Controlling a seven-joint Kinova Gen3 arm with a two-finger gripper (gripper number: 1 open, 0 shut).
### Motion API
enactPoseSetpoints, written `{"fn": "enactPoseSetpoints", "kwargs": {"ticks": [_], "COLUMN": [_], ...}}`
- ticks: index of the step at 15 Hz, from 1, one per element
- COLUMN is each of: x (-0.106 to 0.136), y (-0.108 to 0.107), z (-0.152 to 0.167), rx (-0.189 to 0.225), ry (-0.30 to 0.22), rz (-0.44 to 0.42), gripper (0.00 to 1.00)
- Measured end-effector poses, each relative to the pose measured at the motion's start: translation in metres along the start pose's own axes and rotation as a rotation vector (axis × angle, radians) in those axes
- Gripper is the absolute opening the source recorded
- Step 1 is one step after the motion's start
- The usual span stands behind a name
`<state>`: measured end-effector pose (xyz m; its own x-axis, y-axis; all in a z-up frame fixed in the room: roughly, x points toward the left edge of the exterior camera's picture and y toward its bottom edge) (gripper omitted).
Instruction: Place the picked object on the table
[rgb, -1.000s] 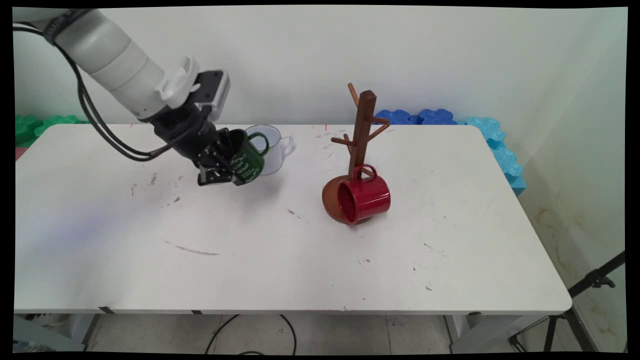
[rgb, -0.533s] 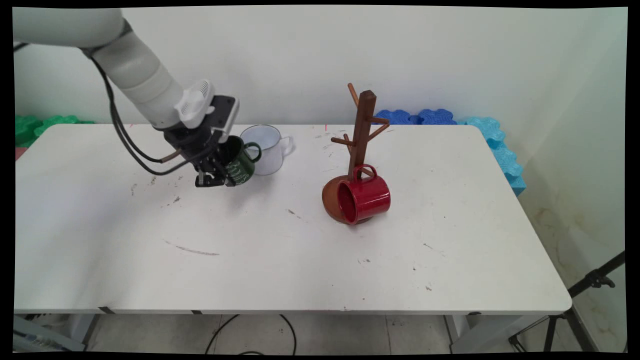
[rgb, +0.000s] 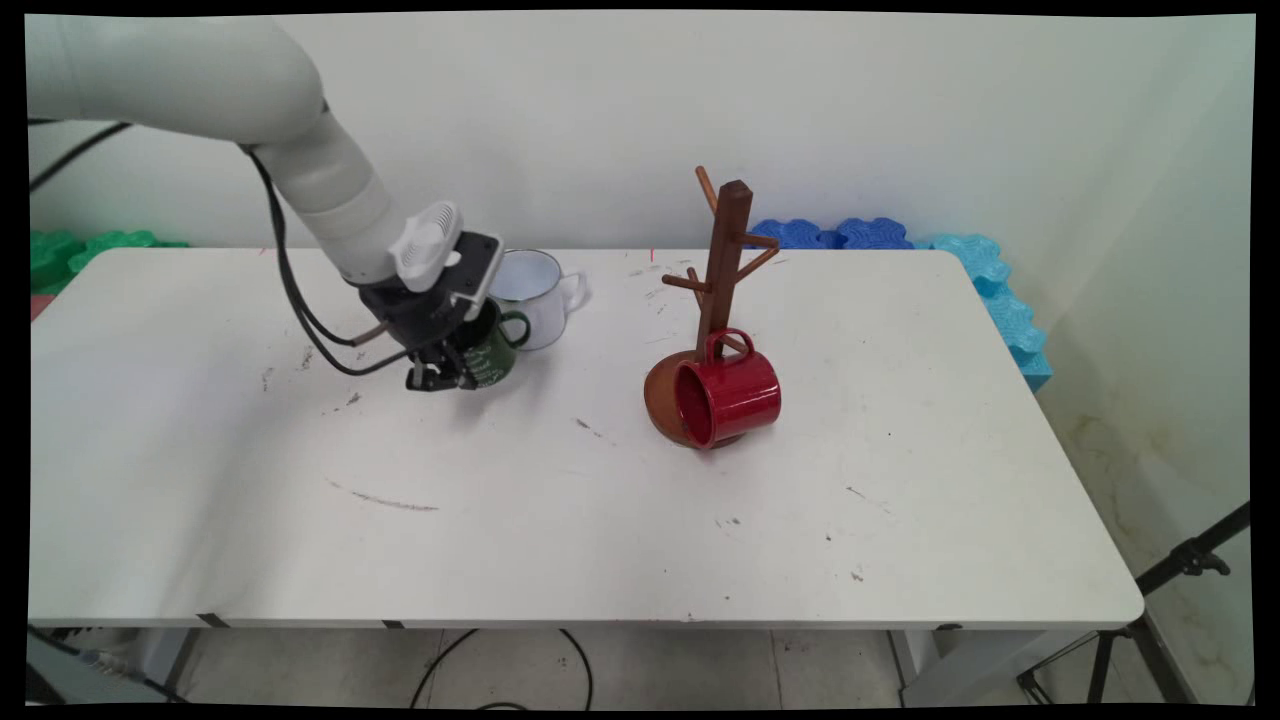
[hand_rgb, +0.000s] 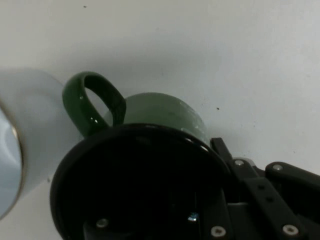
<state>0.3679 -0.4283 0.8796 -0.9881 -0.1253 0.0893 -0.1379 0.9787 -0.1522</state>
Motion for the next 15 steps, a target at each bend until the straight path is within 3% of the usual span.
{"fn": "enactPoseSetpoints", "kwargs": {"ticks": [15], "x": [0.014], "y": [-0.013], "z": [0.051], "rx": [-0.051], "ry": [-0.03], "rz": [0.019], "gripper": [0.0]}}
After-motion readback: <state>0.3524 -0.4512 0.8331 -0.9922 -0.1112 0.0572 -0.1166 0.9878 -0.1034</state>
